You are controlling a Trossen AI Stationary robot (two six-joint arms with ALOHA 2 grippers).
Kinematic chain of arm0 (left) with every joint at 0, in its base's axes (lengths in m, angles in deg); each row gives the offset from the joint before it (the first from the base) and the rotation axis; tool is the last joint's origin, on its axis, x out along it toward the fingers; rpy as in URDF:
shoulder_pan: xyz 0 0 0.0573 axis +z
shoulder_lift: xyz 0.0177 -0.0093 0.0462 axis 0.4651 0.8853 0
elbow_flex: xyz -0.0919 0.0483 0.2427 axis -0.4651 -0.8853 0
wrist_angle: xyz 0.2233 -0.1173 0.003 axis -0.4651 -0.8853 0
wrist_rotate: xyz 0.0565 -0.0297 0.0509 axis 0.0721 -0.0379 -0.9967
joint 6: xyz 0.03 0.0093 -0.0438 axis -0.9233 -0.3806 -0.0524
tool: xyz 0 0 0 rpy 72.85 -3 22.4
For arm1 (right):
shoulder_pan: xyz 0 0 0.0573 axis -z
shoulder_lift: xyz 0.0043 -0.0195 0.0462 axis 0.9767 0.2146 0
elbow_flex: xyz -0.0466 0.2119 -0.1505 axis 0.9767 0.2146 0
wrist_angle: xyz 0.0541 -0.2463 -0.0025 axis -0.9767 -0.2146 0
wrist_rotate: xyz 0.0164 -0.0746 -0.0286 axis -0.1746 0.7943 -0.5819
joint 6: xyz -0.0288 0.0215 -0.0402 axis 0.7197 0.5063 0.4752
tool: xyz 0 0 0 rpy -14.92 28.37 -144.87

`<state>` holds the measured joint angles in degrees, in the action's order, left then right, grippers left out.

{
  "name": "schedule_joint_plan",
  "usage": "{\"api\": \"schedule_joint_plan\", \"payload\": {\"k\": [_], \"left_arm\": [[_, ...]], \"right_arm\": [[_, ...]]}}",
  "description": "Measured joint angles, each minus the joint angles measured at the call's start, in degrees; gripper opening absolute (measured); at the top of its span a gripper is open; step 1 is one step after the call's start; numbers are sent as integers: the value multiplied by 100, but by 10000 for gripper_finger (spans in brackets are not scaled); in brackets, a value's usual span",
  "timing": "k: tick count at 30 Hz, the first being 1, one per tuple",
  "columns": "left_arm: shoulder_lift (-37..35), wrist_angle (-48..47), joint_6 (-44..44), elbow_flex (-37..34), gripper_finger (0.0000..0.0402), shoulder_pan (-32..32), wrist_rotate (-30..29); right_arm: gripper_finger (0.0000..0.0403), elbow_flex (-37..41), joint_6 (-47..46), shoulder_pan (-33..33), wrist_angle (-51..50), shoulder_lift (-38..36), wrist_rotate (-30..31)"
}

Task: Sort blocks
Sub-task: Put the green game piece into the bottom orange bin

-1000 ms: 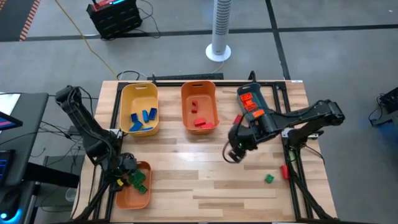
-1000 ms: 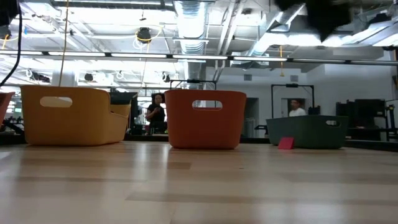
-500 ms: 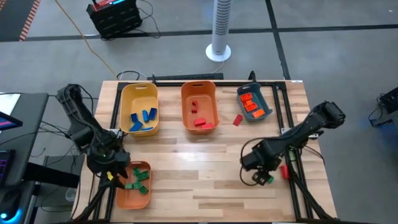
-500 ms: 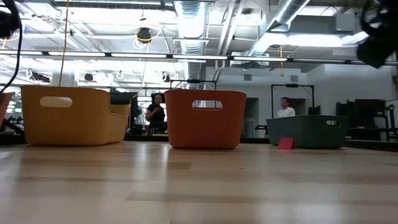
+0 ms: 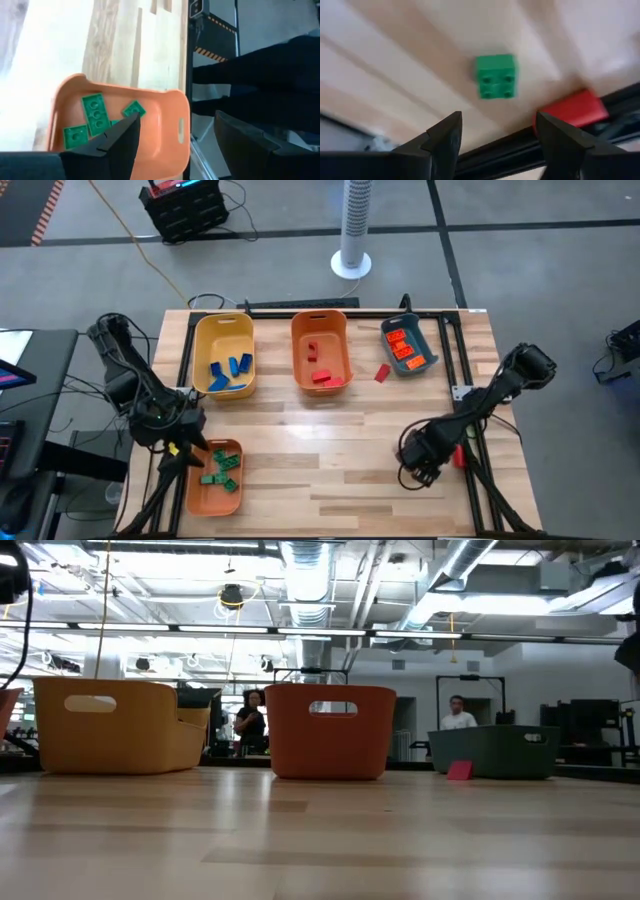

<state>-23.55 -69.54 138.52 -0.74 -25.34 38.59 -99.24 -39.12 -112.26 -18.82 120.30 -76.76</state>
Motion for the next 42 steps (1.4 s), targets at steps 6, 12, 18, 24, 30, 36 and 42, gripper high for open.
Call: {"api": "schedule_joint_plan", "payload": {"k": [6, 12, 18, 24, 30, 36, 42], "left_arm": [[-13, -39, -268, 0, 245, 183, 1], [-14, -41, -381, 0, 245, 309, 1], [-14, -41, -382, 0, 245, 330, 11], [-14, -37, -381, 0, 245, 330, 114], [-14, -35, -309, 0, 245, 330, 149], [-14, -31, -280, 0, 245, 330, 162], [-14, 19, -220, 0, 245, 330, 167]], "right_arm": [[260, 294, -373, -167, 336, 2, 154], [260, 437, -674, -257, 723, 4, 438], [260, 673, -824, -258, 875, 4, 469], [260, 776, -686, -258, 1106, 4, 604], [245, 1023, -740, -258, 1432, 4, 583], [184, 1079, -798, -256, 1418, 2, 562], [111, 906, -797, -93, 1422, -1, 544]]}}
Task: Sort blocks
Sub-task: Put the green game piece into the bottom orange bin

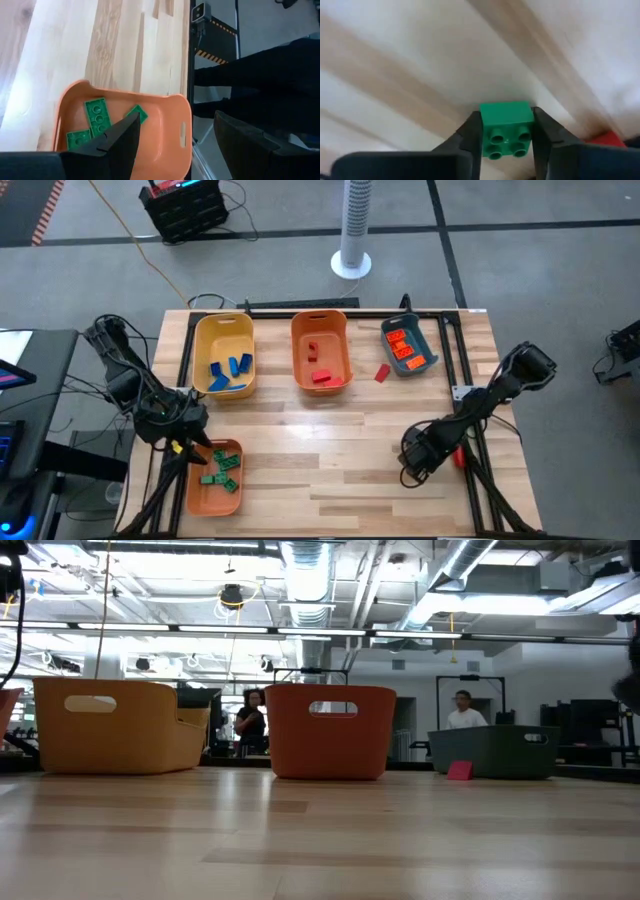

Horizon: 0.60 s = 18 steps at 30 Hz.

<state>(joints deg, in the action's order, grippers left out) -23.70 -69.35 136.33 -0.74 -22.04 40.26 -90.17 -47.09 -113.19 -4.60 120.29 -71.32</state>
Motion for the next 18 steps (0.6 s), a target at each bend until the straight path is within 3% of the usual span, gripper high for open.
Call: {"api": "schedule_joint_plan", "payload": {"k": [4, 7, 10, 13, 18], "left_arm": [[23, 258, -599, 0, 245, 21, -460], [117, 648, -1637, 0, 245, 175, -1410], [322, 1052, -2994, 0, 245, 366, -2403], [567, 1506, -4085, 0, 245, 590, -3035], [991, 2431, -5367, 0, 245, 1072, -3250]], "right_arm": [[106, -468, 212, 219, 117, -108, 734], [119, -796, 364, 511, 534, -212, 1468], [125, -1016, 600, 917, 1692, -317, 1998], [126, -1125, 938, 1346, 3044, -290, 2165], [127, -1205, 1427, 1977, 5429, -110, 2193]]}}
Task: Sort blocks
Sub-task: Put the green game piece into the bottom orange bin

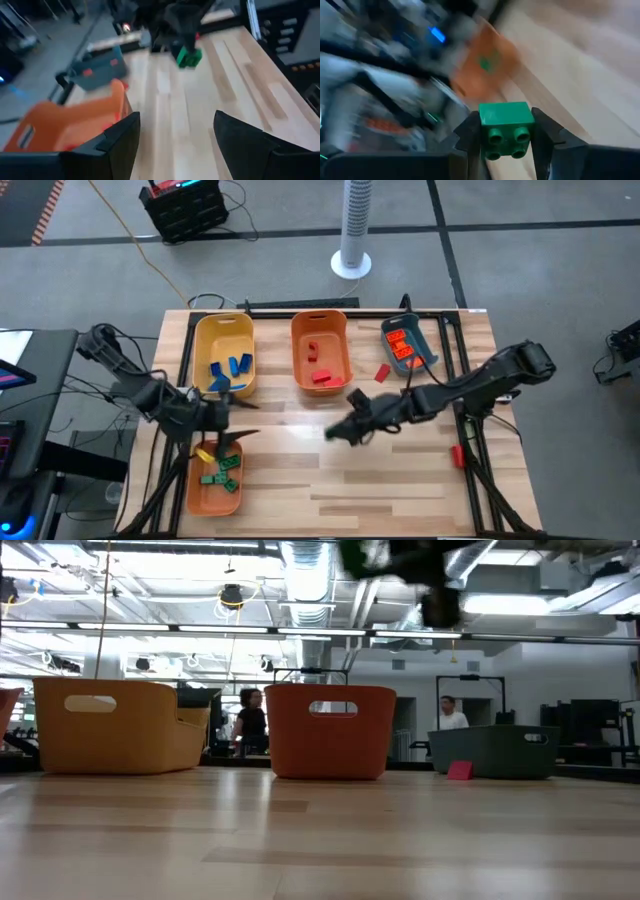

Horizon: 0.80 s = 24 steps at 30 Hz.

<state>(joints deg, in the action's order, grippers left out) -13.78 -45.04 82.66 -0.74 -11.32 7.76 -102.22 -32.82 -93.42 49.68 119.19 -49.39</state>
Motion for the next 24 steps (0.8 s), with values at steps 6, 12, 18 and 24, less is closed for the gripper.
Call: {"api": "schedule_joint_plan", "payload": {"k": [6, 12, 18, 24], "left_arm": [[317, 1380, -705, 0, 245, 488, 67], [622, 2112, -773, 6, 245, 986, 472], [897, 2104, -628, 148, 245, 1200, 1071], [1002, 2107, -649, 284, 245, 1247, 1523]], "right_arm": [[127, -99, 38, 441, 1835, 308, 29], [127, -742, 41, 472, 2020, 809, -38], [127, -1353, 59, 517, 2055, 1240, -238], [127, -1429, 123, 588, 2041, 1225, -301]]}}
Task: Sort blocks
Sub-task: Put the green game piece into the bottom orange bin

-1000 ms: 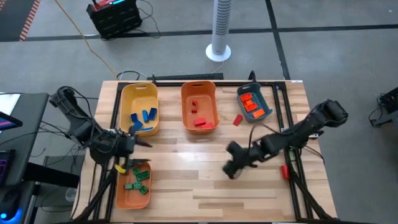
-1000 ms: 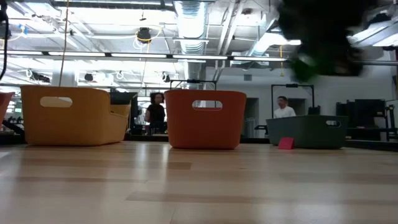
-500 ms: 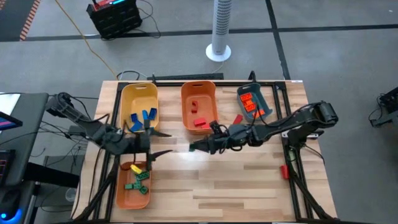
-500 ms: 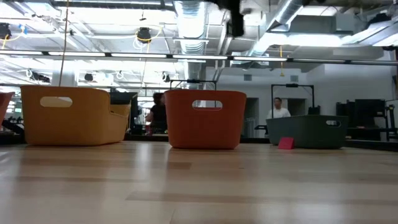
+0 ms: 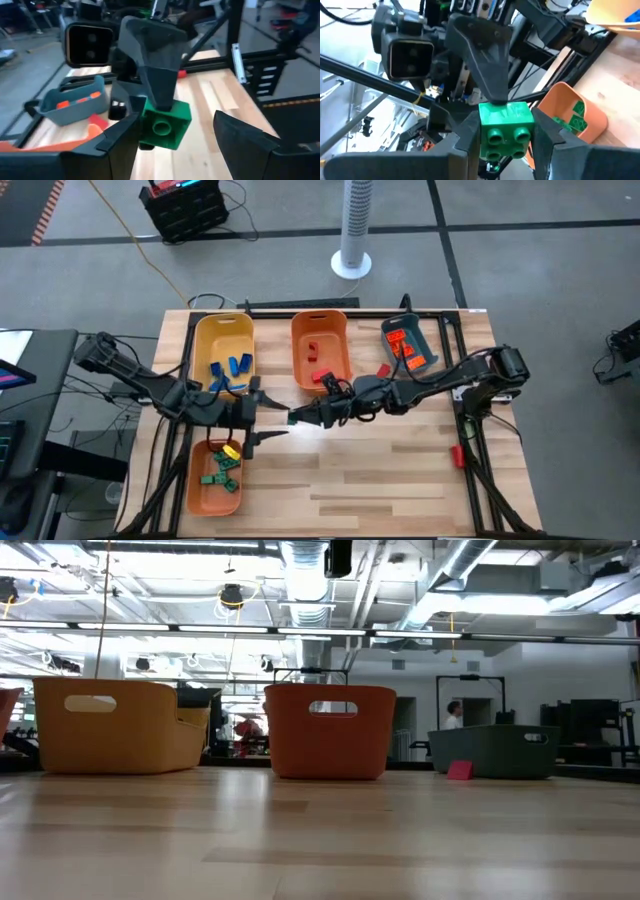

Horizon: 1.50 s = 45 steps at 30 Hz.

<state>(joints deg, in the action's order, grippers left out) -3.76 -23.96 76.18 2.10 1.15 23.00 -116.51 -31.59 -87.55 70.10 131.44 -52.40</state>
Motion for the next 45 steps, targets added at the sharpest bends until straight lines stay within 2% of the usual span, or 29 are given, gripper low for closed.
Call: {"api": "schedule_joint_plan", "payload": {"k": [3, 6, 11, 19, 23, 27, 28, 34, 38, 41, 45], "left_arm": [[58, 43, 64, 9, 245, 102, 264], [81, 26, -66, 9, 245, 119, 251], [310, 164, -508, 10, 245, 244, 209], [678, 944, -1595, 11, 241, 295, 123], [721, 1034, -1752, 11, 209, 295, 115], [723, 1090, -1745, 10, 144, 297, 48], [723, 1108, -1713, 10, 130, 297, 9], [685, 1165, -1349, 9, 129, 295, -55], [374, 876, -898, -2, 129, 150, -65], [-73, 156, -356, 0, 129, -38, 88], [-690, -1445, 1121, 0, 129, -260, 876]], "right_arm": [[127, 1, 20, 14, -2, -27, -53], [127, 1, -98, 23, 65, -32, -83], [128, -34, -194, 23, 24, -34, -70], [128, -121, -414, 25, 26, -39, -63], [128, -121, -416, 18, 39, -39, -63], [133, -121, -383, 12, 34, -39, -65], [137, -121, -352, 14, 41, -39, -65], [184, -124, -323, 19, 64, -39, -121], [213, -130, -326, 119, -70, -106, -752], [222, -132, -263, 165, -864, -370, -968], [222, -132, 167, 189, -2936, -826, -891]]}}
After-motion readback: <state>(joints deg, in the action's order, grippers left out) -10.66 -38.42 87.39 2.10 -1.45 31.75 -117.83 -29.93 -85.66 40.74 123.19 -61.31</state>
